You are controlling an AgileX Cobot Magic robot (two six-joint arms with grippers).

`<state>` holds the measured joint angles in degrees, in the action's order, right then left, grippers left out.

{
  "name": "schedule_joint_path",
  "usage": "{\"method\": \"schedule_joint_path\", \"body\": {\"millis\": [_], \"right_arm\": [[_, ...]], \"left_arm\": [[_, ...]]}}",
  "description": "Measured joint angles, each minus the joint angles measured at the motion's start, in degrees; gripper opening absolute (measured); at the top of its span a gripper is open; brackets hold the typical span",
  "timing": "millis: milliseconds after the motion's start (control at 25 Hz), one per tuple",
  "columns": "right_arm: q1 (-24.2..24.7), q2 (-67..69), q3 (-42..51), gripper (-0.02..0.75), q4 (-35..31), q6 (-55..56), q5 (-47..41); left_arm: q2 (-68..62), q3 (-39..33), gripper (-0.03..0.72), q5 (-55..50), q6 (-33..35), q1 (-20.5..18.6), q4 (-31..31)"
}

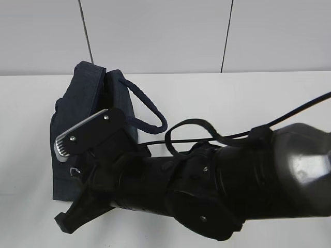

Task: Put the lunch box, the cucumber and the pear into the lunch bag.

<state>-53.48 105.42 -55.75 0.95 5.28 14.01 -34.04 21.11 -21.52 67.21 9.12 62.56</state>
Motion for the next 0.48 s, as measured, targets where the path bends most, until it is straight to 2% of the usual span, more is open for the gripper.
{"method": "schedule_joint_path", "body": {"millis": [240,480], "right_arm": [[0.00,-3.08,-1.51,0.000,0.26,-2.54,-2.69],[0.00,-3.49,-6.72,0.000,0.35,-3.02,-7.63]], "left_arm": [[-0.44,0.00,0.342,-2.20,0.00,0.00,-1.31],[-7.25,0.00,0.297,-12.41,0.00,0.00,-8.46]]}}
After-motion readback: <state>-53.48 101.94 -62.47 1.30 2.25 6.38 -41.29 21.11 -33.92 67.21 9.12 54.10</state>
